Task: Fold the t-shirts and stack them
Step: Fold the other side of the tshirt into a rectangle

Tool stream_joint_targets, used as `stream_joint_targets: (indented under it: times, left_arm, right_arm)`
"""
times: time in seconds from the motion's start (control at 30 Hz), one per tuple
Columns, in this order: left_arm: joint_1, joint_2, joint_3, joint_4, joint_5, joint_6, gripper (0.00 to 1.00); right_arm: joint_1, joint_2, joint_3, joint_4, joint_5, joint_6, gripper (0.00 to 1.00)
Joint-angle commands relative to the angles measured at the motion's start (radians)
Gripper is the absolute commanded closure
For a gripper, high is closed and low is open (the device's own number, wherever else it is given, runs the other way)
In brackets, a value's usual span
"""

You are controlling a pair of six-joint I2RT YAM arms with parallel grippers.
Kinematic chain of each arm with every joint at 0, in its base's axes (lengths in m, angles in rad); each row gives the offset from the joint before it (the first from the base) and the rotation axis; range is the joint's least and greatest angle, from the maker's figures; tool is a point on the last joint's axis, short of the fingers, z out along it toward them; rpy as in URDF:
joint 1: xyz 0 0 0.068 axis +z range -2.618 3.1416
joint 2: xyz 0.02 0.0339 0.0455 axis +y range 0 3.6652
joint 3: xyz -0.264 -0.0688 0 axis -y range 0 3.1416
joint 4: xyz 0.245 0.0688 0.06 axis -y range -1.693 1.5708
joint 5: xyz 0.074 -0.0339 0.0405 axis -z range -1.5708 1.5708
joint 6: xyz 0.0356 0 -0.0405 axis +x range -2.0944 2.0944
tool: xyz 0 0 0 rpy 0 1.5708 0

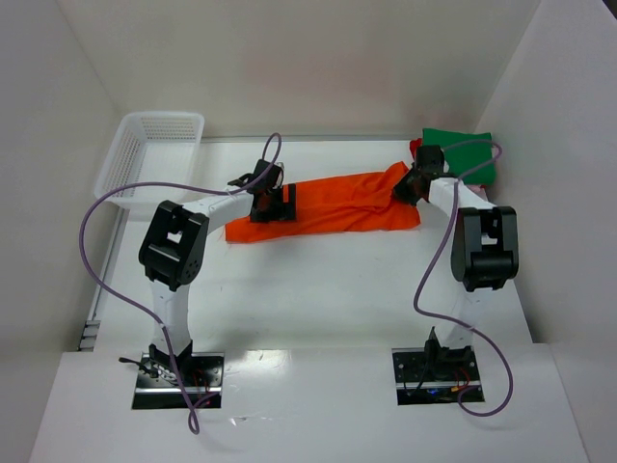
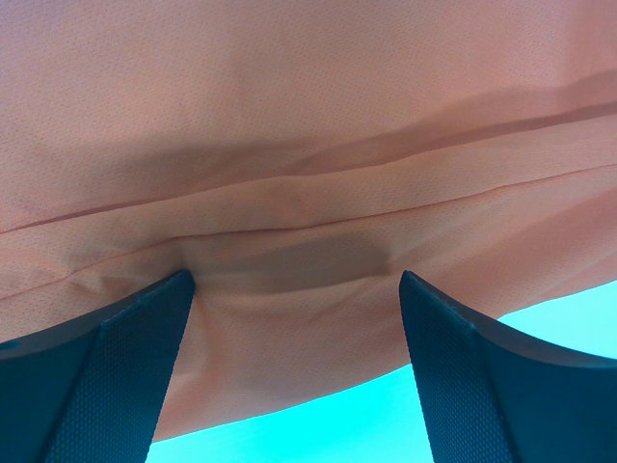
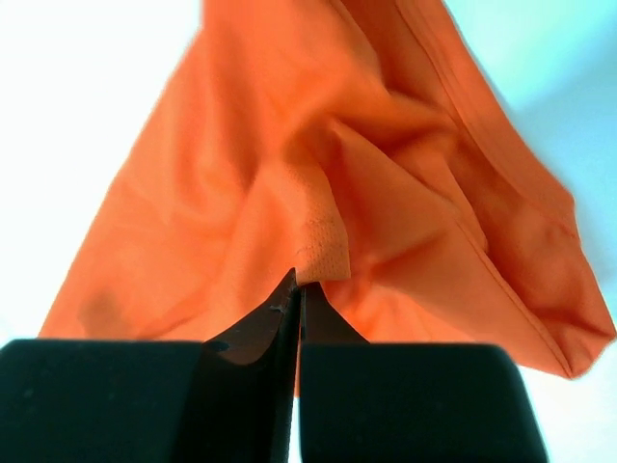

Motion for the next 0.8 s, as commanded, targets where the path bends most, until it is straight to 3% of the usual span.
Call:
stream_joint_targets:
  times: [0.0,0.4,0.53,0.63,0.67,0.73,0.77]
  left_arm:
    - [0.002,0.037,-0.005,-0.022,0.006,0.022,0.05]
    - [0.011,0.047,-0.005,-0.022,0.006,0.022,0.05]
    - [0.011,0.047,0.004,-0.045,0.006,0.022,0.05]
    - [0.021,0.004,0.015,-0.055,-0.019,0.042,0.01]
    - [0.021,-0.008,0.027,-0.055,-0.019,0.057,0.01]
    - [0.033,-0.048,0.048,-0.055,-0.019,0.088,0.01]
    - [0.042,-0.061,0.058,-0.055,-0.019,0.106,0.01]
  right_arm:
    - [0.003,0.034,0.104,-0.015,0.033,-0.026,1.00]
    - [0.003,0.174,0.340,-0.015,-0.050,-0.045,0.97]
    - [0.003,0.198,0.371,-0.001,-0.088,-0.045,0.59]
    - [0.003,0.168,0.356,0.023,-0.097,-0.054,0.42]
    - [0.003,0.137,0.339,0.037,-0.097,-0.054,0.30]
    - [0.003,0.102,0.321,0.046,-0.097,-0.054,0.20]
    - [0.003,0.064,0.301,0.046,-0.097,-0.054,0.20]
